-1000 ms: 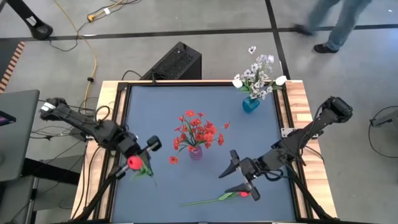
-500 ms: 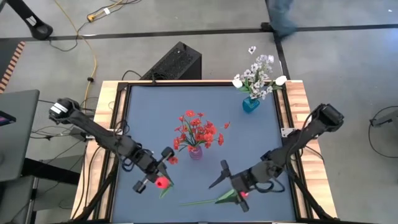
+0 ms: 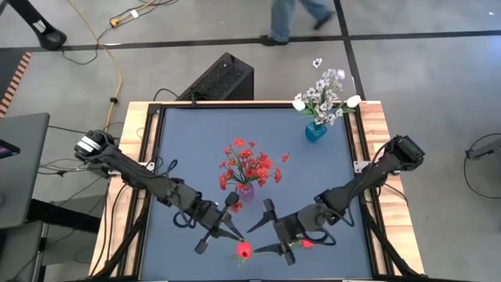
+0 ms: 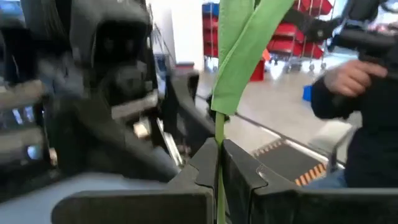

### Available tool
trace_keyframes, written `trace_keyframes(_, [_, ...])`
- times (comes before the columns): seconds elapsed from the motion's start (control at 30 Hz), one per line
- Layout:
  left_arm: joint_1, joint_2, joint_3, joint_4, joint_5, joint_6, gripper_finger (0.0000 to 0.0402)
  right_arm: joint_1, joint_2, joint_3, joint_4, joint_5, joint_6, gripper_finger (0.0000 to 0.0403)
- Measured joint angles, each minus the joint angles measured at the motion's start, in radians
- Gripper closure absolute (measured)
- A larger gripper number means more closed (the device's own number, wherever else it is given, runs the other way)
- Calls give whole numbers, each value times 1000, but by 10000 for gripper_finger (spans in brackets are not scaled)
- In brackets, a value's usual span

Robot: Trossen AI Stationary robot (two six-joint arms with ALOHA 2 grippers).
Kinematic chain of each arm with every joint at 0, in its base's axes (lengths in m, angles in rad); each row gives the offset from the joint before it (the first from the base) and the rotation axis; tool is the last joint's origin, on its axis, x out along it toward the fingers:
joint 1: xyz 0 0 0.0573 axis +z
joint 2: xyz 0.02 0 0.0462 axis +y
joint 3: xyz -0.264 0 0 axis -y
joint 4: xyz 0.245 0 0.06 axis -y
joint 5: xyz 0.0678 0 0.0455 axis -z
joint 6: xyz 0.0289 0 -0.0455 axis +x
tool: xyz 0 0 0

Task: Sort flowers into vase by color
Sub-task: Put the top red flower into the purple vase

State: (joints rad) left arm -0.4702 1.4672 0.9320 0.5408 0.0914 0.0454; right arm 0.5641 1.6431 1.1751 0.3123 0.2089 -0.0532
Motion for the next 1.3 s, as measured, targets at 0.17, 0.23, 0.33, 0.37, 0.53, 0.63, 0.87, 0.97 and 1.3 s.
trace_keyframes(0.17, [-1,7,26,6,-55,71,401,-17,0,-1,13,-1,6,121])
trace_keyframes(0.23, [0,7,26,11,-110,96,401,-26,0,-1,16,0,3,121])
trace_keyframes(0.33, [3,7,26,34,-154,119,401,-39,0,-1,35,0,3,121])
trace_keyframes(0.37, [5,7,26,41,-158,124,401,-46,0,-1,39,0,2,121])
trace_keyframes(0.53, [7,7,26,46,-192,135,401,-71,1,-2,40,0,0,123])
trace_keyframes(0.63, [10,7,26,26,-211,135,401,-83,1,-2,41,0,0,133])
trace_keyframes(0.87, [13,7,25,10,-212,160,401,-82,0,-2,31,2,0,220])
trace_keyframes(0.97, [13,7,25,11,-218,172,401,-78,-2,-2,13,2,1,280])
trace_keyframes(1.3, [9,6,25,-17,-255,184,385,-66,-3,-2,-3,4,-13,376])
